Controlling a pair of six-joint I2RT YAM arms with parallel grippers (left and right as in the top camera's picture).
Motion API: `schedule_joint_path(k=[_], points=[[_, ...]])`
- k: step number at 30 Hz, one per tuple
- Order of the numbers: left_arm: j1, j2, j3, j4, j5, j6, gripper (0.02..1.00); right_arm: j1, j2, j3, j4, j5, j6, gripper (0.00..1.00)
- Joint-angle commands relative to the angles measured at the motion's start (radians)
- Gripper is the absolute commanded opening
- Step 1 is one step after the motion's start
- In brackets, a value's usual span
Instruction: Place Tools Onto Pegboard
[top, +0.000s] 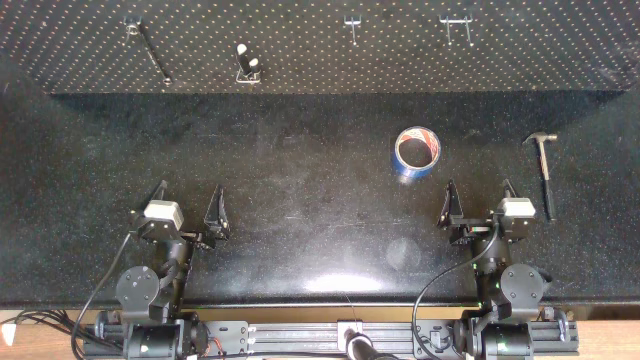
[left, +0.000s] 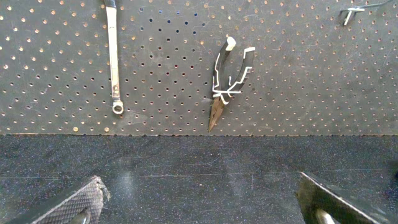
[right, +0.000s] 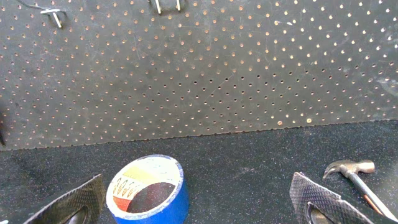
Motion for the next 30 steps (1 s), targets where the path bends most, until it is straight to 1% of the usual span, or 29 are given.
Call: schedule_joint_path(k=[1,2,3,4,6,7,8,9,10,11,13,14,15,18,20,23,24,25,27,29,30], points=[[-0.004,-0.011,-0.001,-0.006,0.011,-0.009,0.993,0.002,0.036,0.016,-0.033,-0.005,-0.007,0.976],[-0.004,-0.011,-0.001,-0.006,0.011,-0.009,0.993,0.002,0.134,0.127,-0.129,-0.005,-0.007,0.976],[-0.004,-0.011,-0.001,-0.006,0.011,-0.009,0.993,0.002,0.306,0.305,-0.211,-0.011,-0.007,0.976],[-0.004,-0.011,-0.001,-0.006,0.011,-0.009,0.993,0.002,0.539,0.537,-0.421,-0.07,-0.008,0.976],[-0.004,-0.011,-0.001,-0.006,0.011,-0.009,0.996,0.003,0.85,0.739,-0.563,-0.085,-0.02,0.976],[-0.004,-0.011,-0.001,-0.006,0.011,-0.009,0.993,0.029,0.985,0.798,-0.614,-0.141,-0.095,0.98],[-0.004,-0.011,-0.001,-0.006,0.011,-0.009,0.993,0.108,1.202,0.896,-0.692,-0.209,-0.19,0.993],[-0.004,-0.011,-0.001,-0.006,0.011,-0.009,0.993,0.15,1.324,0.974,-0.719,-0.211,-0.257,0.993],[-0.004,-0.011,-0.001,-0.006,0.011,-0.009,0.993,0.179,1.408,1.032,-0.72,-0.289,-0.327,0.993],[-0.004,-0.011,-0.001,-0.006,0.011,-0.009,0.993,0.191,1.466,1.058,-0.717,-0.31,-0.333,0.991],[-0.004,-0.011,-0.001,-0.006,0.011,-0.009,0.993,0.19,1.542,1.058,-0.646,-0.315,-0.333,0.993],[-0.004,-0.011,-0.001,-0.006,0.011,-0.009,0.993,0.193,1.56,1.059,-0.66,-0.333,-0.332,0.993],[-0.004,-0.011,-0.001,-0.006,0.011,-0.009,0.993,0.2,1.567,1.058,-0.676,-0.332,-0.333,0.993],[-0.004,-0.011,-0.001,-0.006,0.011,-0.009,0.993,0.21,1.662,1.058,-0.613,-0.34,-0.333,0.996],[-0.004,-0.011,-0.001,-0.006,0.011,-0.009,0.993,0.21,1.701,1.058,-0.604,-0.339,-0.333,0.987],[-0.004,-0.011,-0.001,-0.006,0.011,-0.009,0.993,0.21,1.713,1.058,-0.599,-0.339,-0.333,0.98],[-0.004,-0.011,-0.001,-0.006,0.011,-0.009,0.993,0.21,1.719,1.058,-0.596,-0.339,-0.333,0.851],[-0.004,-0.011,-0.001,-0.006,0.011,-0.009,0.993,0.21,1.72,1.058,-0.596,-0.334,-0.324,0.077],[-0.004,-0.011,-0.001,-0.006,0.011,-0.009,0.993,0.21,1.72,1.058,-0.597,-0.294,-0.325,0.077],[-0.004,-0.011,-0.001,-0.006,0.011,-0.009,0.993,0.21,1.719,1.058,-0.601,-0.293,-0.325,0.075],[-0.004,-0.011,-0.001,-0.006,0.011,-0.009,0.996,0.219,1.654,1.044,-0.568,-0.294,-0.321,0.075]])
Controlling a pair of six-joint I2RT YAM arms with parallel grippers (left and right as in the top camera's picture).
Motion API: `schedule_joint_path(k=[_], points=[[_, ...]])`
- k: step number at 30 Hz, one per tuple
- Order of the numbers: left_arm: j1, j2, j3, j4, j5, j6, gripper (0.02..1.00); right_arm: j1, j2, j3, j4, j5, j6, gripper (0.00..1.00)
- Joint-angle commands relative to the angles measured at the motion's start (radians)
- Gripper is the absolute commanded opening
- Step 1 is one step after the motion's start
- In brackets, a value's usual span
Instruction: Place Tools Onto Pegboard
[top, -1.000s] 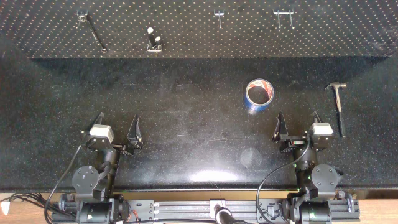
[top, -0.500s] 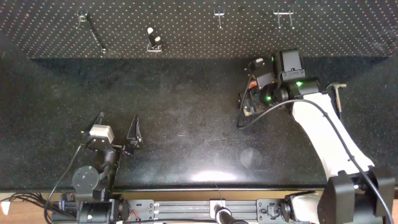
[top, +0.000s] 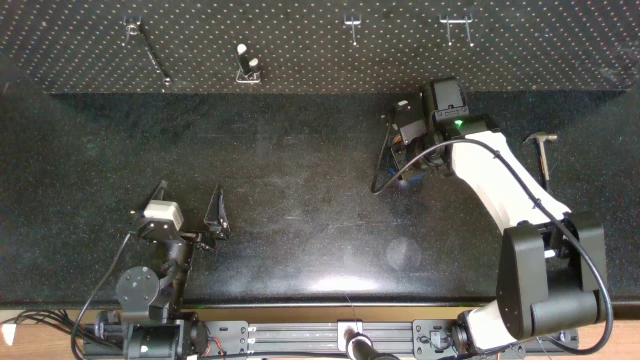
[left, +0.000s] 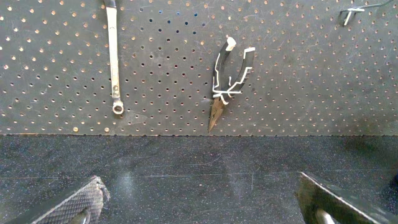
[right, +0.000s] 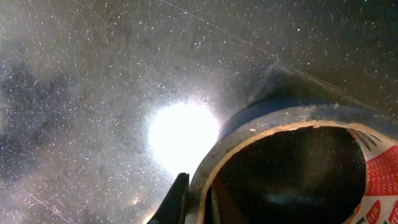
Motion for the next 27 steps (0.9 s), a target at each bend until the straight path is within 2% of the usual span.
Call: schedule_joint_path(k=[1,2,3,4,6,7,9,13,15,17,20,27], points=[[-0.004,-0.009,-0.002,-0.005,0.011,-0.009,0.996,0.034,-0.196,-0.122,0.241,0.009,0.09,0.075],[-0.004,-0.009,-0.002,-0.005,0.011,-0.009,0.993,0.053,-0.369,-0.341,0.582,0.063,0.284,0.075],[-0.004,-0.009,-0.002,-0.005,0.011,-0.009,0.993,0.084,-0.524,-0.508,0.827,0.143,0.43,0.075],[-0.004,-0.009,-0.002,-0.005,0.011,-0.009,0.993,0.116,-0.667,-0.586,0.964,0.214,0.527,0.075],[-0.004,-0.009,-0.002,-0.005,0.011,-0.009,0.993,0.194,-0.769,-0.587,1.172,0.231,0.666,0.075],[-0.004,-0.009,-0.002,-0.005,0.011,-0.009,0.993,0.241,-0.752,-0.576,1.234,0.235,0.698,0.075],[-0.004,-0.009,-0.002,-0.005,0.011,-0.009,0.993,0.296,-0.633,-0.477,1.232,0.234,0.702,0.075],[-0.004,-0.009,-0.002,-0.005,0.011,-0.009,0.993,0.321,-0.336,-0.227,1.233,0.239,0.701,0.075],[-0.004,-0.009,-0.002,-0.005,0.011,-0.009,0.993,0.321,-0.232,-0.143,1.233,0.33,0.701,0.075],[-0.004,-0.009,-0.002,-0.005,0.011,-0.009,0.993,0.32,-0.157,-0.092,1.233,0.344,0.701,0.075],[-0.004,-0.009,-0.002,-0.005,0.011,-0.009,0.993,0.321,-0.132,-0.066,1.238,0.373,0.701,0.077],[-0.004,-0.009,-0.002,-0.005,0.011,-0.009,0.993,0.339,-0.12,-0.065,1.296,0.373,0.701,0.075]])
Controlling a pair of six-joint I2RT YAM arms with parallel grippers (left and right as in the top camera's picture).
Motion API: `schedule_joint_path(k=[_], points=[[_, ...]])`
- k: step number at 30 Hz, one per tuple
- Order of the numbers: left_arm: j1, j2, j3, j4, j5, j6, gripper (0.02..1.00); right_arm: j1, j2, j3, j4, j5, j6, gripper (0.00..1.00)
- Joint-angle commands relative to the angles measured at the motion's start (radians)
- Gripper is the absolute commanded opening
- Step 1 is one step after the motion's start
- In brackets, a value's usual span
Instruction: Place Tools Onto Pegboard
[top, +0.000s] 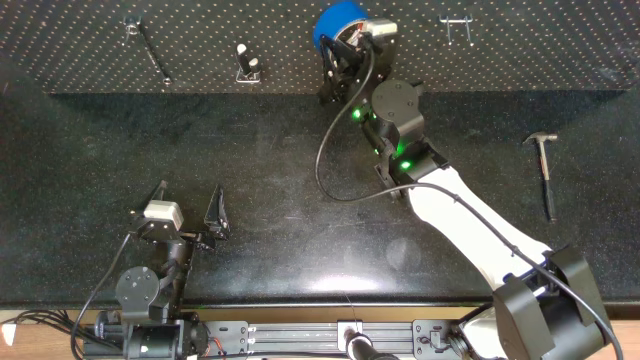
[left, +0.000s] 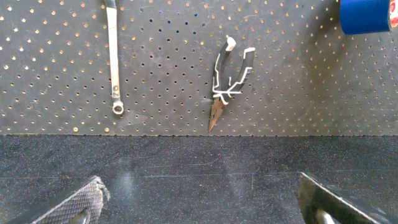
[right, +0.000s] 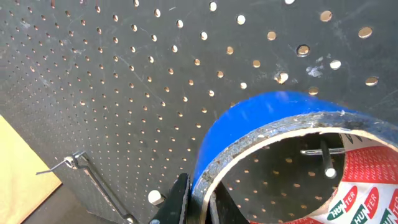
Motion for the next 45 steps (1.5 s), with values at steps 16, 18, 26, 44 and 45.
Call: schedule_joint_path(k=[16,18,26,44,45], points=[[-0.004,-0.008,-0.002,-0.005,0.011,-0.009,0.993,-0.041,-0.222,0.027,-0.664,-0.24,0.093,0.226],[-0.004,-0.008,-0.002,-0.005,0.011,-0.009,0.993,-0.154,-0.34,0.027,-1.022,-0.24,0.092,0.275],[-0.004,-0.008,-0.002,-0.005,0.011,-0.009,0.993,-0.95,-0.046,0.027,-1.569,0.109,-0.86,0.941],[-0.004,-0.008,-0.002,-0.005,0.011,-0.009,0.993,-1.171,0.203,0.104,-1.437,-0.113,-1.164,0.967],[-0.004,-0.008,-0.002,-0.005,0.011,-0.009,0.993,-1.171,0.203,0.104,-1.448,-0.112,-1.164,0.95]])
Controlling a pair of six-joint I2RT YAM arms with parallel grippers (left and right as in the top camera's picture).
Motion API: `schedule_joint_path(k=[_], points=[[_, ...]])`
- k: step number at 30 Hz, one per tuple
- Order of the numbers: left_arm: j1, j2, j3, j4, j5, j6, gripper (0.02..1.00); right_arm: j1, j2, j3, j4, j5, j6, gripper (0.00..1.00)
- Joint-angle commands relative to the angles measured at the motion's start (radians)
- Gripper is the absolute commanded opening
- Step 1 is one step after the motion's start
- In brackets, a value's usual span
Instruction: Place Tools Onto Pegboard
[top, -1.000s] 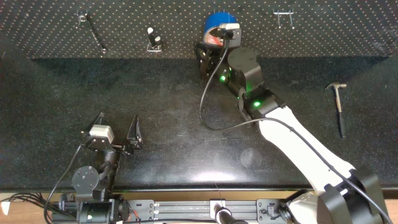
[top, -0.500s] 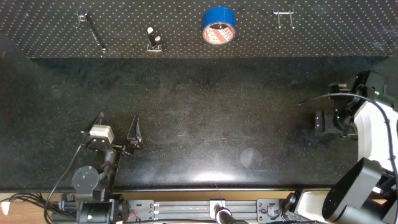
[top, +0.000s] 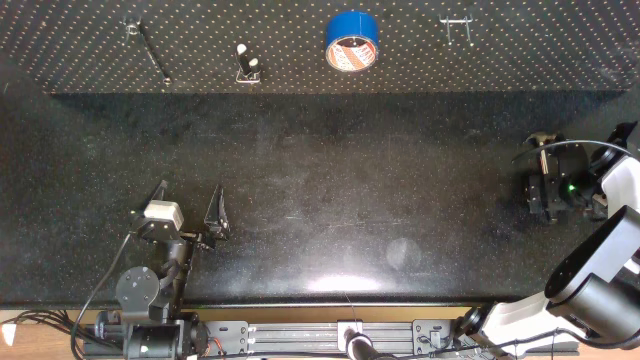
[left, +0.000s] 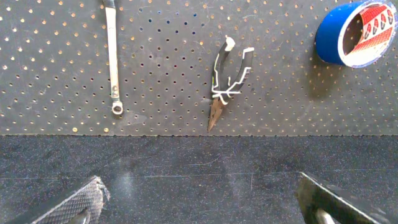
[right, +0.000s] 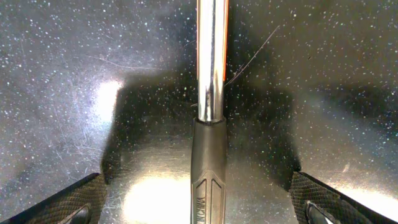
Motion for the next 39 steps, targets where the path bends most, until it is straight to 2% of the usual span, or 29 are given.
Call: schedule_joint_path(k=[1,2,3,6,7,11,13,14,15,16,17,20,21,23,25,26,28,29,32,36,37,39], points=[[-0.002,-0.008,-0.002,-0.005,0.01,-0.009,0.993,-0.006,0.028,0.005,-0.029,-0.014,0.002,0.947],[-0.002,-0.008,-0.002,-0.005,0.01,-0.009,0.993,-0.006,0.028,0.005,-0.029,-0.009,0.006,0.546],[-0.002,-0.008,-0.002,-0.005,0.01,-0.009,0.993,-0.006,0.028,0.005,-0.029,-0.008,0.017,0.503],[-0.002,-0.008,-0.002,-0.005,0.01,-0.009,0.993,-0.006,0.028,0.005,-0.028,-0.005,0.039,0.481],[-0.002,-0.008,-0.002,-0.005,0.01,-0.009,0.993,-0.006,0.028,0.004,-0.029,-0.005,0.039,0.08],[-0.002,-0.008,-0.002,-0.005,0.01,-0.009,0.991,0.006,0.028,0.004,-0.029,-0.005,0.039,0.075],[-0.002,-0.008,-0.002,-0.005,0.01,-0.009,0.993,0.082,-0.015,-0.003,-0.013,-0.034,0.065,0.075],[-0.002,-0.008,-0.002,-0.005,0.01,-0.009,0.993,0.129,-0.123,-0.057,0.09,-0.19,0.164,0.075],[-0.002,-0.008,-0.002,-0.005,0.01,-0.009,0.993,0.183,-0.343,-0.204,0.319,-0.298,0.328,0.075],[-0.002,-0.008,-0.002,-0.005,0.01,-0.009,0.993,0.224,-0.504,-0.306,0.415,-0.298,0.401,0.075],[-0.002,-0.008,-0.002,-0.005,0.01,-0.009,0.993,0.271,-0.648,-0.369,0.438,-0.299,0.417,0.075],[-0.002,-0.008,-0.002,-0.005,0.01,-0.009,0.993,0.392,-0.85,-0.403,0.475,-0.298,0.437,0.075],[-0.002,-0.008,-0.002,-0.005,0.01,-0.009,0.993,0.447,-0.856,-0.403,0.547,-0.298,0.495,0.077],[-0.002,-0.008,-0.002,-0.005,0.01,-0.009,0.993,0.508,-0.846,-0.403,0.578,-0.298,0.5,0.075],[-0.002,-0.008,-0.002,-0.005,0.01,-0.009,0.993,0.542,-0.745,-0.403,0.774,-0.298,0.504,0.075],[-0.002,-0.008,-0.002,-0.005,0.01,-0.009,0.993,0.542,-0.662,-0.403,0.875,-0.31,0.564,0.075],[-0.002,-0.008,-0.002,-0.005,0.01,-0.009,0.993,0.559,-0.554,-0.403,1.017,-0.384,0.632,0.075],[-0.002,-0.008,-0.002,-0.005,0.01,-0.009,0.993,0.573,-0.509,-0.402,1.067,-0.383,0.634,0.075],[-0.002,-0.008,-0.002,-0.005,0.01,-0.009,0.991,0.59,-0.379,-0.402,1.173,-0.383,0.634,0.075],[-0.002,-0.008,-0.002,-0.005,0.01,-0.009,0.993,0.576,-0.341,-0.402,1.173,-0.372,0.634,0.077],[-0.002,-0.008,-0.002,-0.005,0.01,-0.009,0.993,0.576,-0.341,-0.402,1.173,-0.372,0.634,0.356],[-0.002,-0.008,-0.002,-0.005,0.01,-0.009,0.993,0.576,-0.341,-0.402,1.173,-0.372,0.634,0.577]])
